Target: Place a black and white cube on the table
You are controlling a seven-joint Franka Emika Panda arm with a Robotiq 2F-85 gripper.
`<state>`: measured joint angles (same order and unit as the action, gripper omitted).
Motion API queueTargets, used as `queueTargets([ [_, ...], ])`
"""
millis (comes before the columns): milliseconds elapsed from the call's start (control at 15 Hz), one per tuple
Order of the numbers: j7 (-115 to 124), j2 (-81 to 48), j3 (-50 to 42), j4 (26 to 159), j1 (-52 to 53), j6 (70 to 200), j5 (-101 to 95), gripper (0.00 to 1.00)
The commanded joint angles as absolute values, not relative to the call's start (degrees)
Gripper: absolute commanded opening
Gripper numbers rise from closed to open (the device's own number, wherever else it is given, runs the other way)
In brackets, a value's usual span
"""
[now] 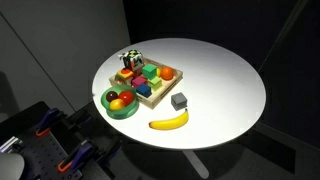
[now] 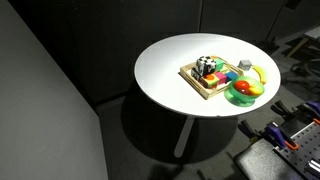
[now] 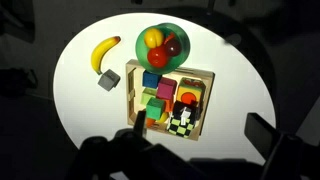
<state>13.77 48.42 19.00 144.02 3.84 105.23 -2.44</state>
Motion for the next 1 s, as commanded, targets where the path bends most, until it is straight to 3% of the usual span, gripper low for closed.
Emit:
queueTargets([
  [0,14.57,48.05,18.13,143.81,5.09,105.05,-3.29,1.00],
  [933,15.43,41.05,17.60,137.44,4.08,104.78,-2.20,1.00],
])
